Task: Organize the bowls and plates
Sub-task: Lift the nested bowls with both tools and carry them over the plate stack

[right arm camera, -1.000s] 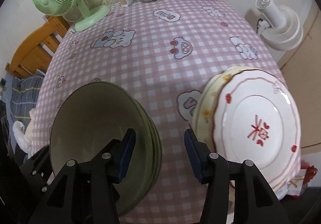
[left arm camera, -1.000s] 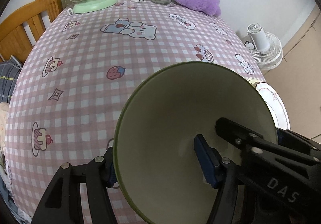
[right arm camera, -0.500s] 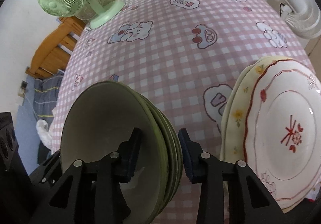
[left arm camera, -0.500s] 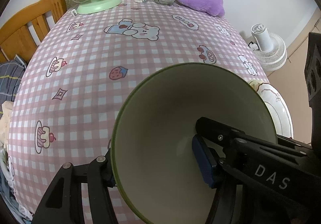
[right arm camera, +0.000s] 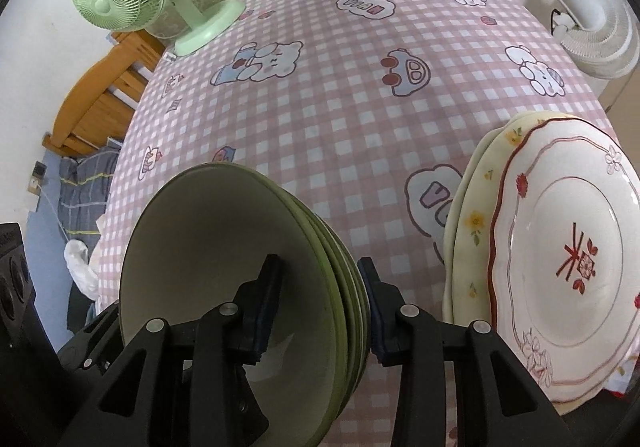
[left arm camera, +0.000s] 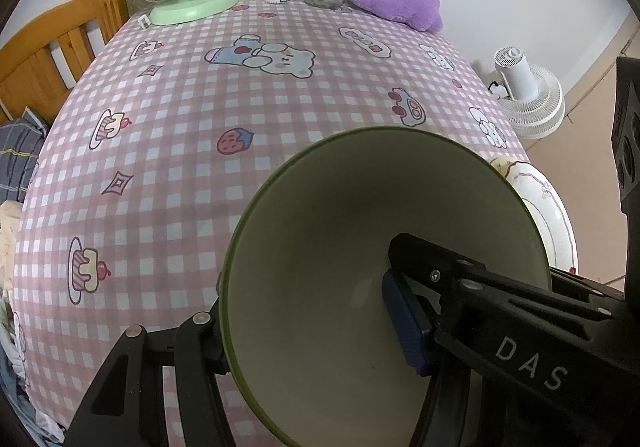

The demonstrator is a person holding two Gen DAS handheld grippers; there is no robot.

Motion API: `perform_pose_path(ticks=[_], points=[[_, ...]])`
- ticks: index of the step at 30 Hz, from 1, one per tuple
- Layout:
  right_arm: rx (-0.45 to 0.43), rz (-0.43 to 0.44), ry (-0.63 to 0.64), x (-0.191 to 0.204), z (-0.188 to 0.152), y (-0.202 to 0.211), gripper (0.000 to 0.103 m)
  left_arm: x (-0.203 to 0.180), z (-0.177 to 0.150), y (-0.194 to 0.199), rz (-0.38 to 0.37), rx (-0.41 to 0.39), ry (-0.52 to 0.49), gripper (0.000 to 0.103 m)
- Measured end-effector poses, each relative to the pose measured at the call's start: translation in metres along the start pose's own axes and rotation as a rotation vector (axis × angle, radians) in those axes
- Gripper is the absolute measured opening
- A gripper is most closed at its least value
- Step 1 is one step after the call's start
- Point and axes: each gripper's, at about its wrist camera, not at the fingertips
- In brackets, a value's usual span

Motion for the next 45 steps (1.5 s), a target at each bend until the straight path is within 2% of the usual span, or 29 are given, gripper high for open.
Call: perform_pose_path(ticks=[12, 23, 32, 45], points=[[-0.055, -0.028, -0.006, 0.029, -0.008, 0.023, 0.041, 0.017, -0.003, 0.039, -0.037, -0.057, -0.03, 0.062], [-0.114, -0.037, 0.003, 0.043, -0.007, 0.055, 0.041, 0.012, 0.001, 0.064, -0.038, -0.119, -0.037, 0.062], [-0.138, 0.002, 0.051, 0.026, 0.0, 0.062, 0.041, -0.012, 0.003, 0.062, 0.004, -0.158, -0.002, 0.062], [-0.113, 0.031, 0.116, -0.025, 0.02, 0.08, 0.041, -0.07, 0.01, 0.051, 0.033, -0.169, 0.058, 0.062]])
Point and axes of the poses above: each gripper's, at about its wrist camera, not at the fingertips, and y roughly against the way its jaws point, x to its left, z to its top, and after that the axes turned 3 degrees about y, right-handed
